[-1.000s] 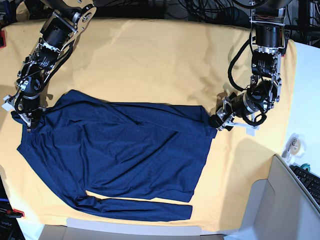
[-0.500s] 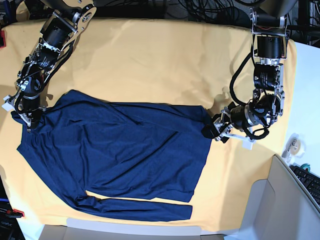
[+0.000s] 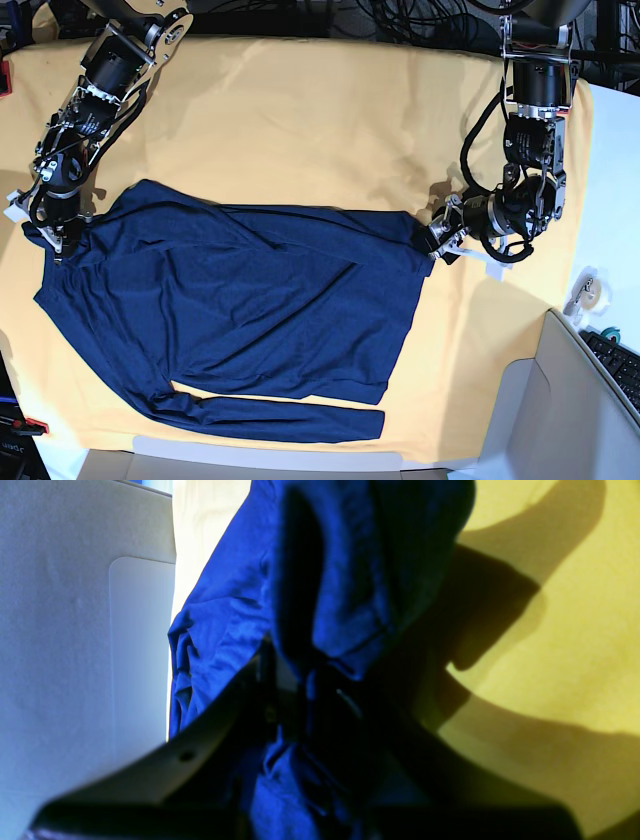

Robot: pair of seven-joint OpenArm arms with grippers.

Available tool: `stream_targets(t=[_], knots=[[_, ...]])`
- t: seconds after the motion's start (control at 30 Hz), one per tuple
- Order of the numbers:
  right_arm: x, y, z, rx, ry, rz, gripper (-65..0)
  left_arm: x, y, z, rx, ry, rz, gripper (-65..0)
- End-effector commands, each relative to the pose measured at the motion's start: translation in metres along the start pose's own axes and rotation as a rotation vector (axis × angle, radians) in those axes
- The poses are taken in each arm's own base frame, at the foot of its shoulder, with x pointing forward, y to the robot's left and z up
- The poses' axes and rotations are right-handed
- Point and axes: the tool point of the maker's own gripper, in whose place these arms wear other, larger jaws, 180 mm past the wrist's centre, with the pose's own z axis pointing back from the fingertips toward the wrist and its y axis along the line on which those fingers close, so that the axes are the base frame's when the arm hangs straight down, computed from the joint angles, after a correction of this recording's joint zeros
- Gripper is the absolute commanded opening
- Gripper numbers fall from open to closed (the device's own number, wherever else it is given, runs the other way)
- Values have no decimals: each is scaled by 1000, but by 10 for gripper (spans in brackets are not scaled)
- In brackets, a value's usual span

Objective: Fold the T-shirt properly
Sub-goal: 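Hold the shirt edge with both grippers, keeping it raised, then lift both grippers and pull the shirt edge toward the robot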

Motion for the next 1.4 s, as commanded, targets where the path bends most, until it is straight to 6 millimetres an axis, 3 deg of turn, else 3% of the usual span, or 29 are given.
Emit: stream_targets(t=[0.0, 0.53, 0.83, 0.9, 1.1, 1.37], knots=[[-18, -4, 0, -14, 61, -46, -619, 10, -5, 5, -2, -24, -20, -307], [-19, -4, 0, -13, 64, -47, -619, 1, -22, -7, -46, -36, 1, -307], [-23, -4, 0, -12, 87, -48, -619, 2, -9, -15, -20, -46, 34, -317], [-23, -4, 0, -12, 87, -48, -619, 3, -4, -17, -8, -49, 46, -370], [-23, -4, 0, -12, 92, -45, -619, 1, 15, -26, 33, -54, 88, -621], [-24, -7, 4, -16, 114, -36, -620, 2, 10, -25, -20, -55, 23, -644]])
